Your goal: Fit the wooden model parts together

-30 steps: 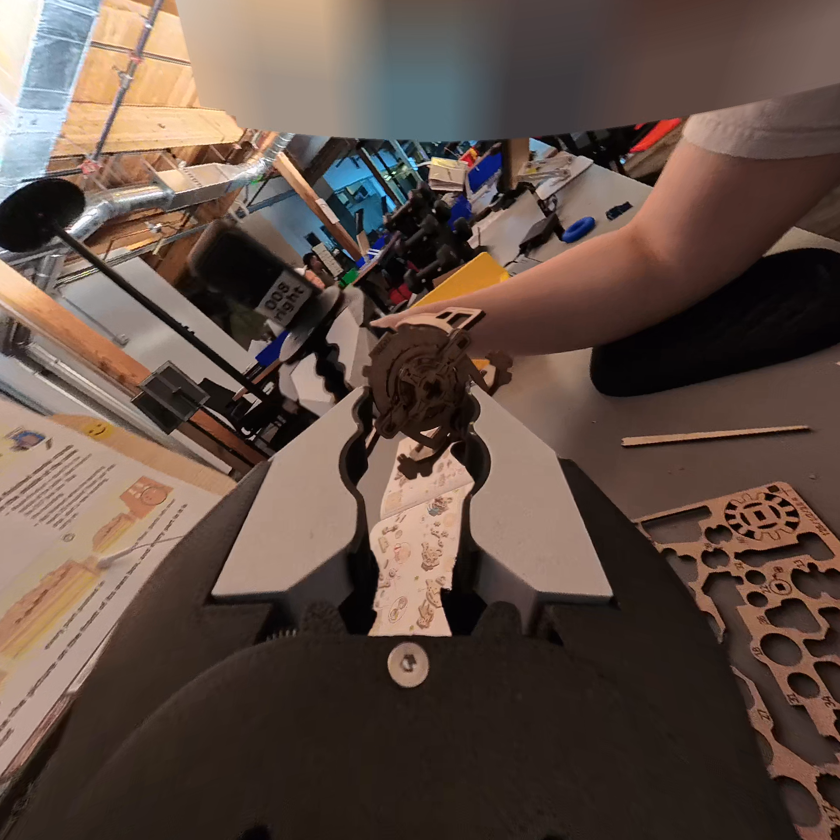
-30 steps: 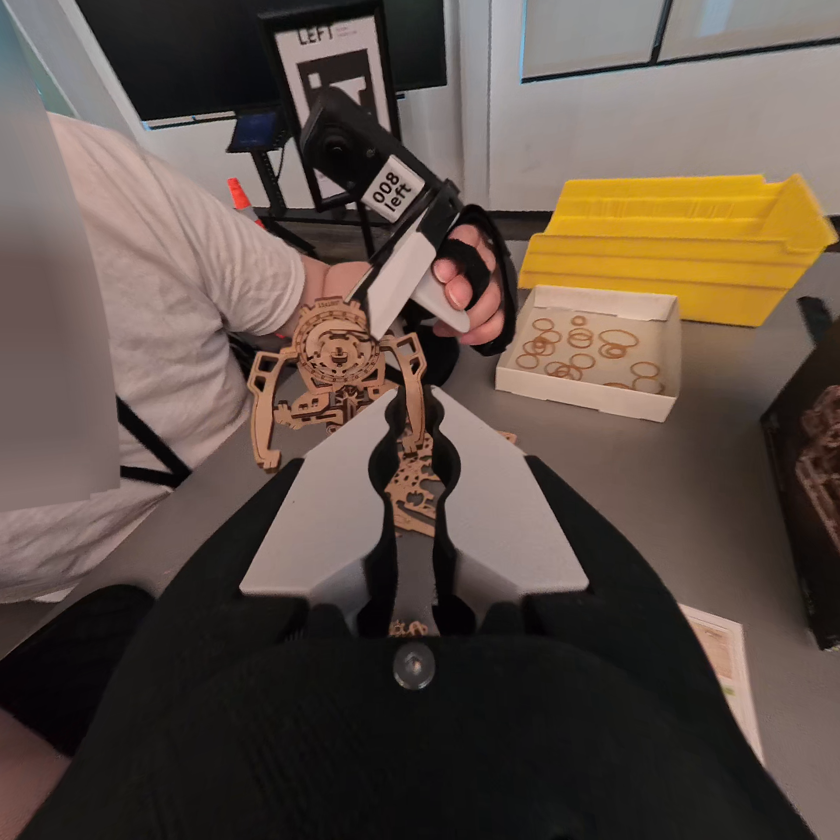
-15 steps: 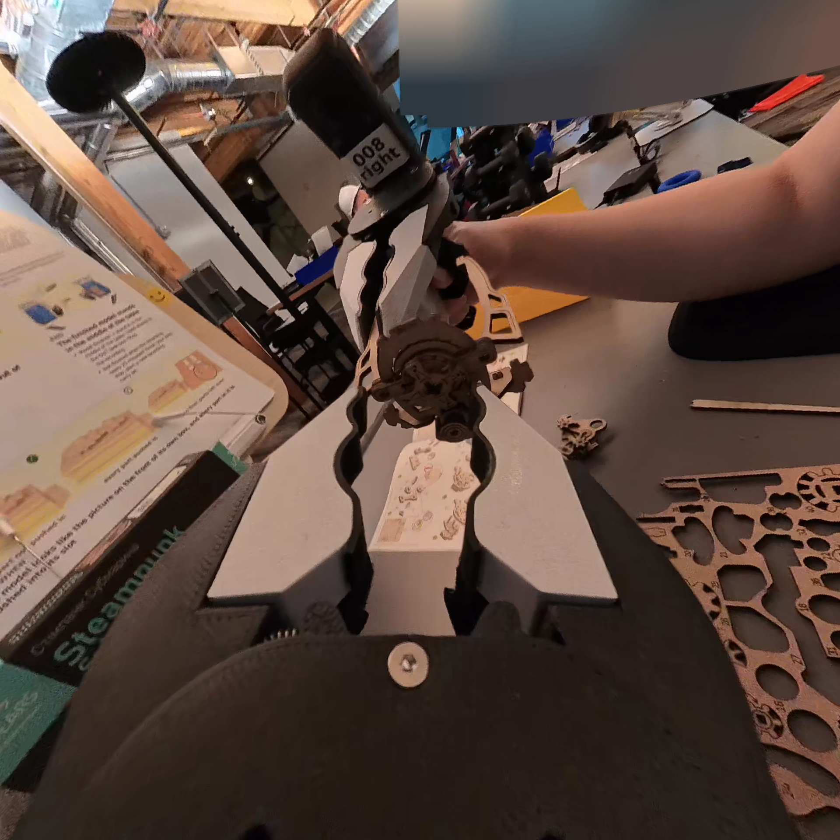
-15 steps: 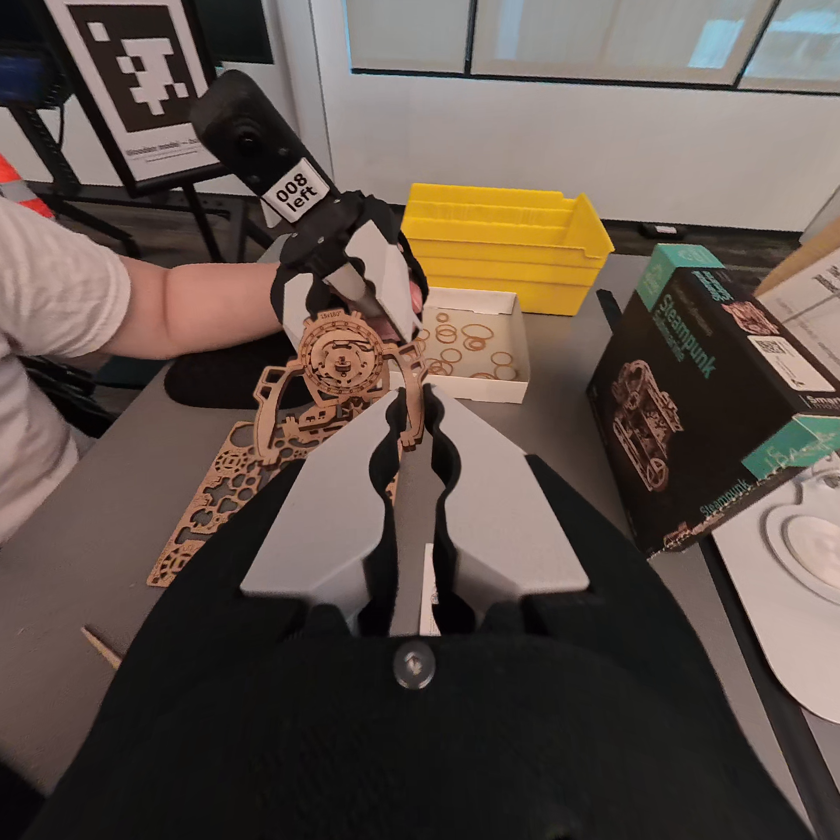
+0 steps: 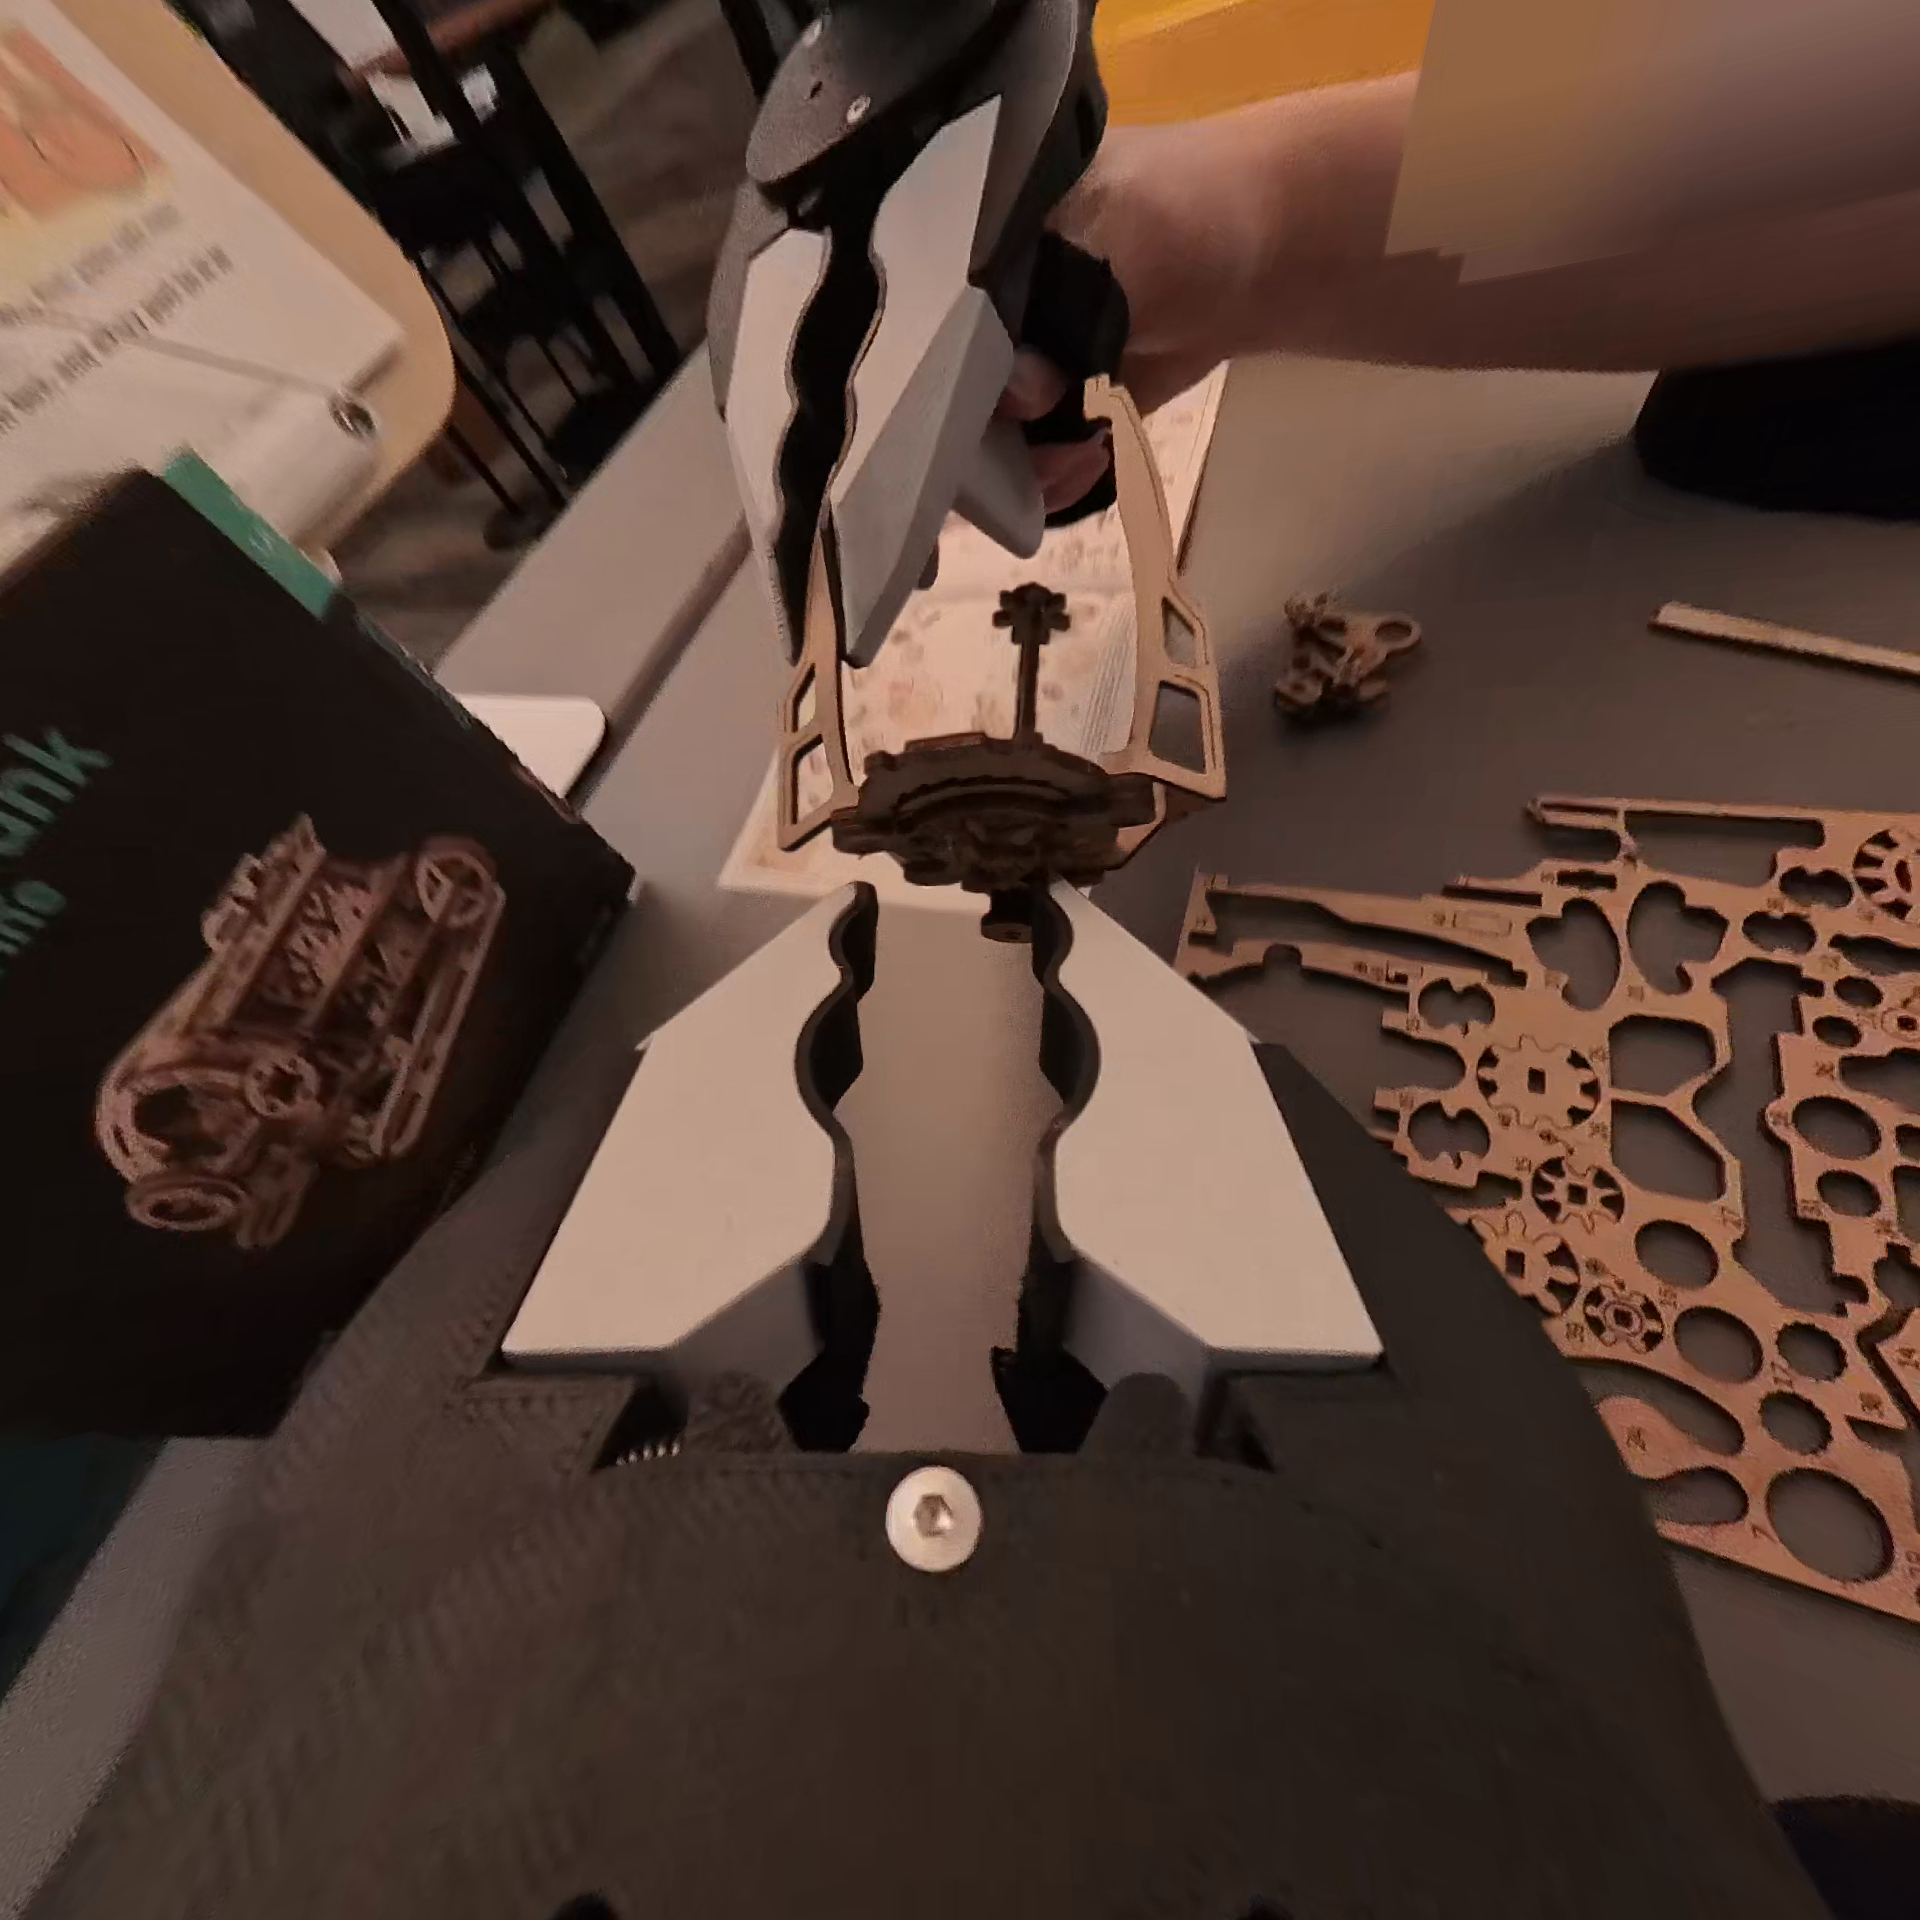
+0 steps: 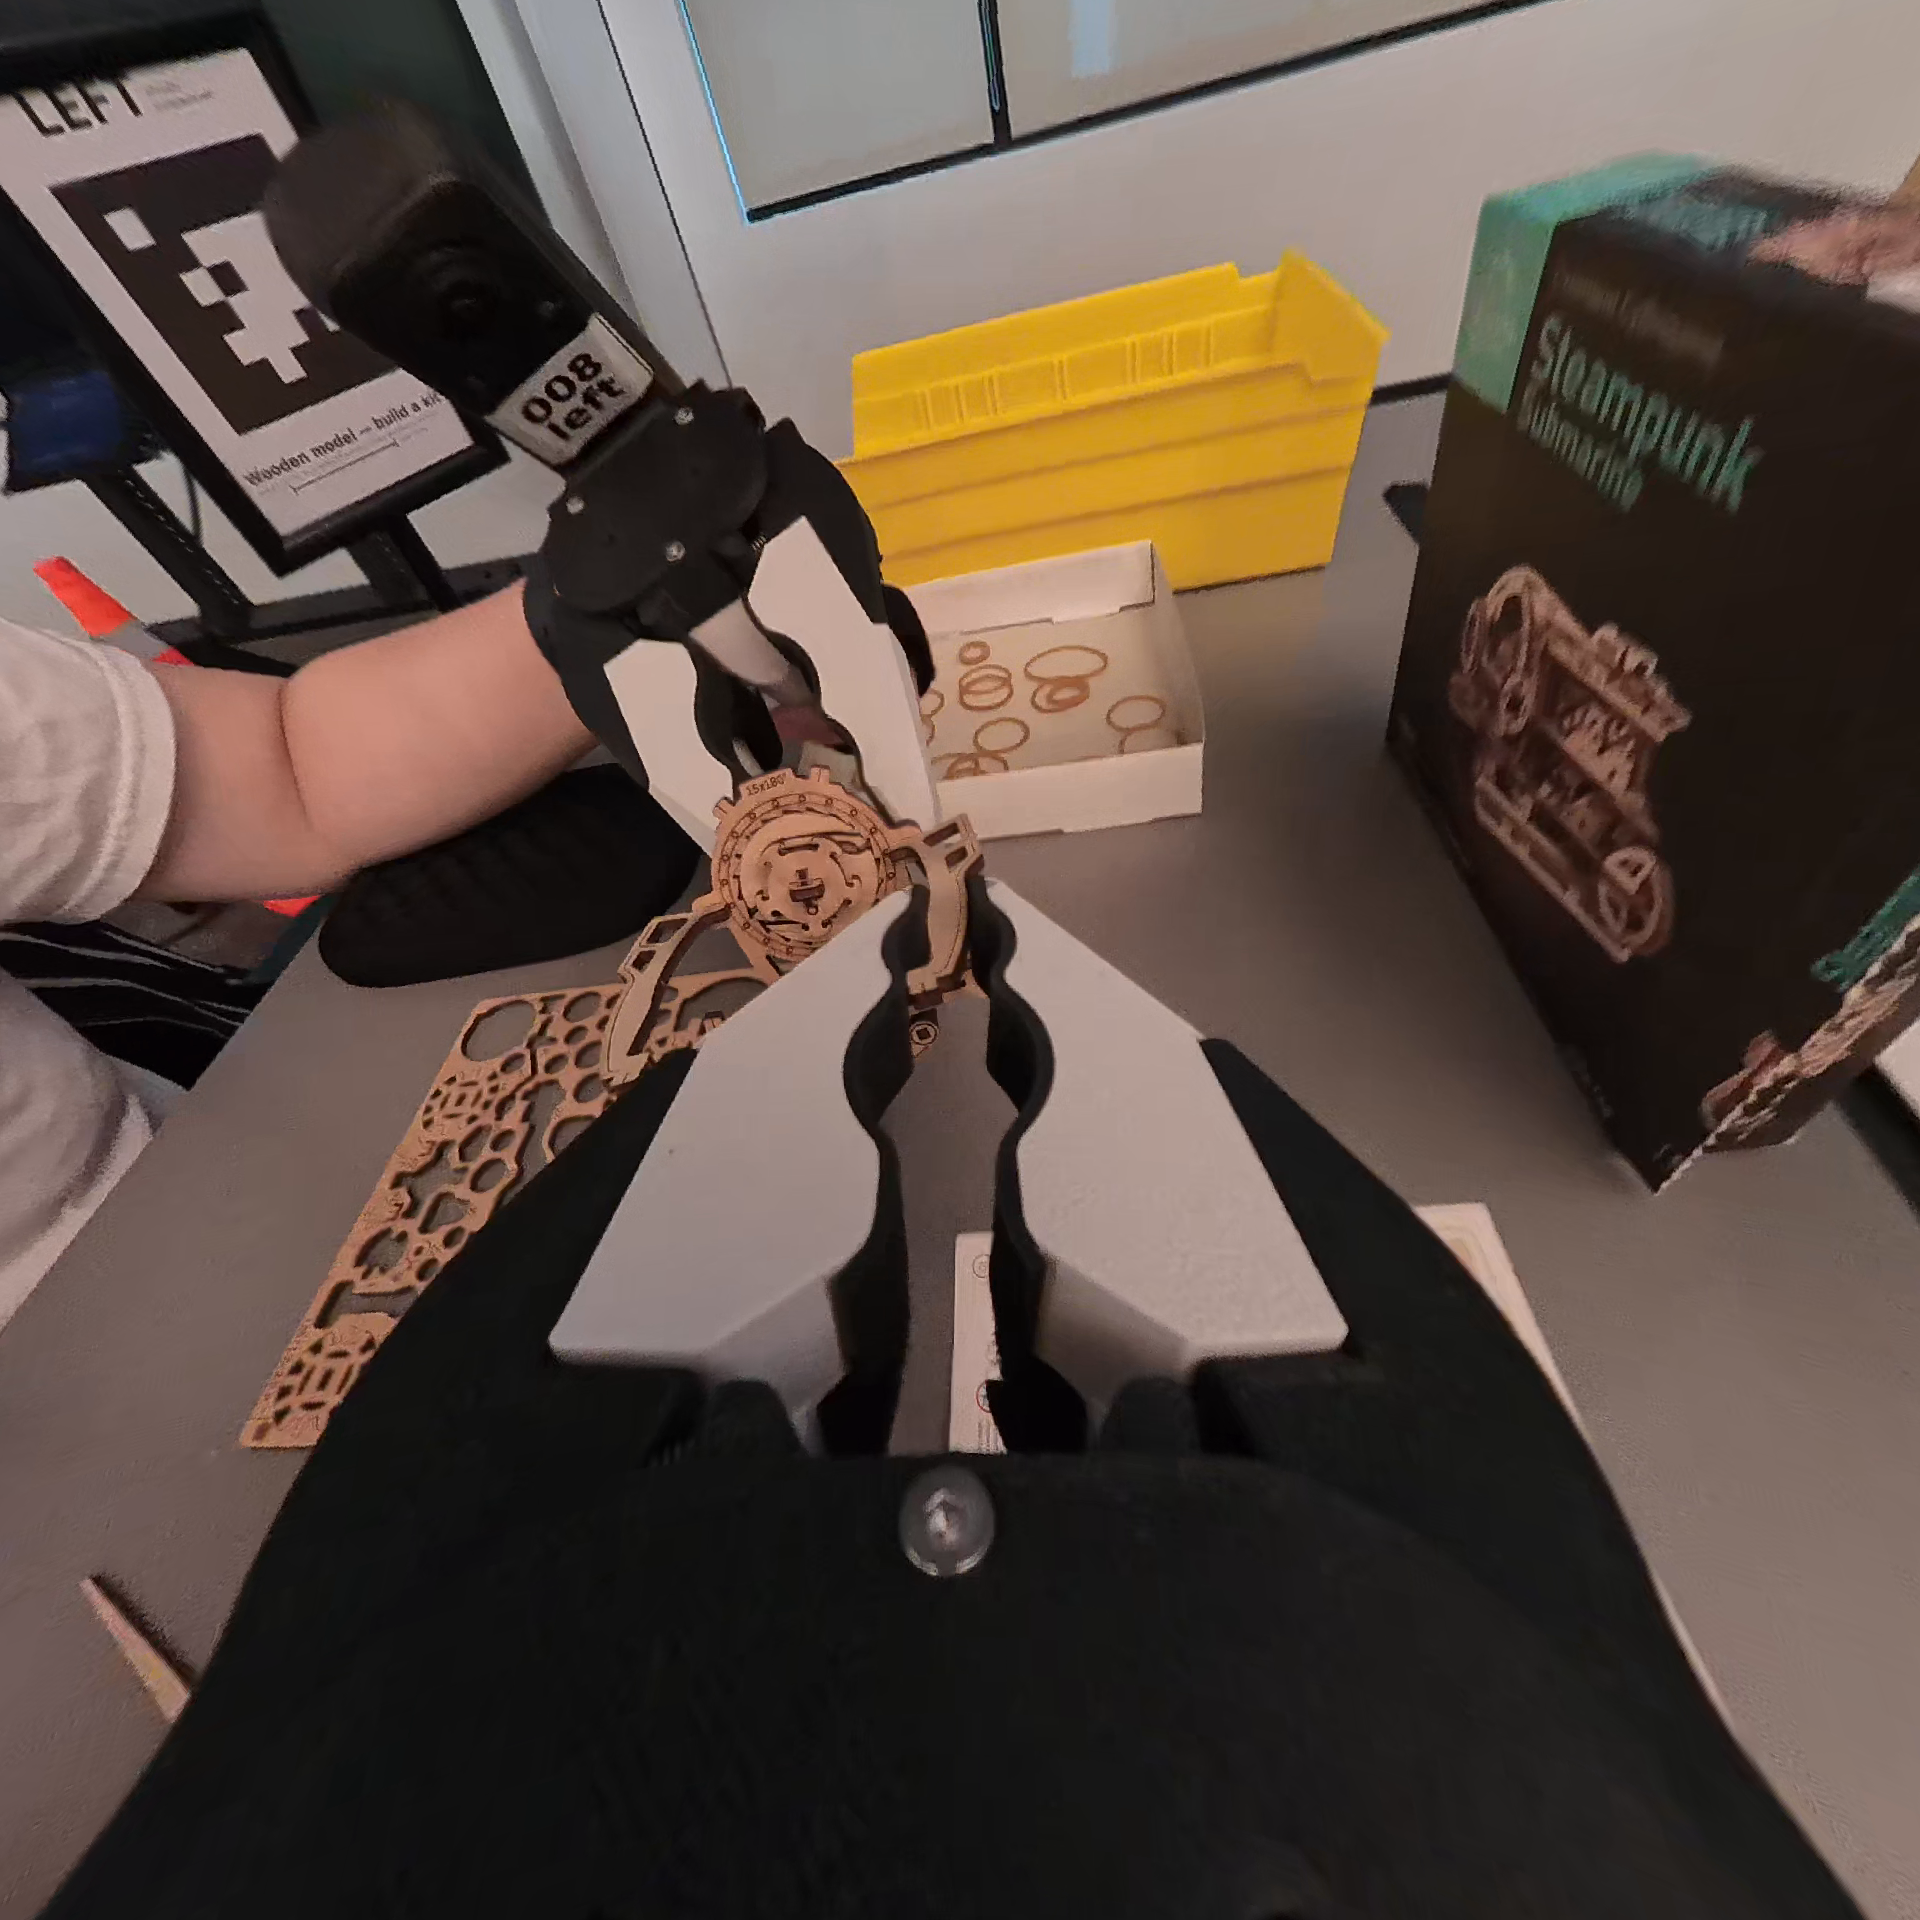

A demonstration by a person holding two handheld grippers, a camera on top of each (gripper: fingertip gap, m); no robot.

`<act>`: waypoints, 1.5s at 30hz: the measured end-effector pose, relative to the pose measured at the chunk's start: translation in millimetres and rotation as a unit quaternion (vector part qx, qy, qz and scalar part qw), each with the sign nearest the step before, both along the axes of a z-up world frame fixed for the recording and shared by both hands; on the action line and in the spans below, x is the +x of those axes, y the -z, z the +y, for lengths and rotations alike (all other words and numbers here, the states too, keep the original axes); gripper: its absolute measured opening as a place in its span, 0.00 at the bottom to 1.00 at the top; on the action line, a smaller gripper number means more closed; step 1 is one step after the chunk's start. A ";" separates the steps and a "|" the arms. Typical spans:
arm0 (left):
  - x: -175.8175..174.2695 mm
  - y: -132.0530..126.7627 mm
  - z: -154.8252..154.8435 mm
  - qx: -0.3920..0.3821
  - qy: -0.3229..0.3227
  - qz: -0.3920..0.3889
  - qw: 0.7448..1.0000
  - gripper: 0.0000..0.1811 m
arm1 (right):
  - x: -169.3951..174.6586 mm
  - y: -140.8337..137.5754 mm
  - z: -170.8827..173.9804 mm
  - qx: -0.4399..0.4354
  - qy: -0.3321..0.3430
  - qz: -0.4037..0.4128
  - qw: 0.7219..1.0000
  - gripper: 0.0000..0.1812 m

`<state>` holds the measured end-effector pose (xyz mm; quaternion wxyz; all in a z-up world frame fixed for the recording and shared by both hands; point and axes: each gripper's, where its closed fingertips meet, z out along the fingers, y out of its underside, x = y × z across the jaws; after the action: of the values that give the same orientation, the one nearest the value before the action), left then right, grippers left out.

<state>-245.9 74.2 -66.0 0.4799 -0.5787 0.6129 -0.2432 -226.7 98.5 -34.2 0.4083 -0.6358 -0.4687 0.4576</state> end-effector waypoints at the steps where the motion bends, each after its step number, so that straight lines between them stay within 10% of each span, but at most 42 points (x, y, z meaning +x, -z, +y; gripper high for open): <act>1: -1.7 6.3 1.9 -0.008 -0.006 0.014 1.000 0.16 | -0.7 6.9 1.7 -0.008 -0.001 0.000 1.000 0.03; 19: -6.7 39.7 9.5 -0.052 -0.035 0.086 0.994 0.18 | -4.7 41.6 2.2 -0.039 -0.049 -0.024 0.998 0.07; 45: 3.8 44.8 -0.9 -0.138 0.006 0.052 0.989 0.12 | 38.7 -30.3 2.0 0.060 0.011 0.005 0.998 0.13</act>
<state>-242.0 73.4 -110.8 0.3617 -0.6477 0.6009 -0.2975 -188.0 100.5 -3.9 0.4531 -0.6127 -0.4865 0.4273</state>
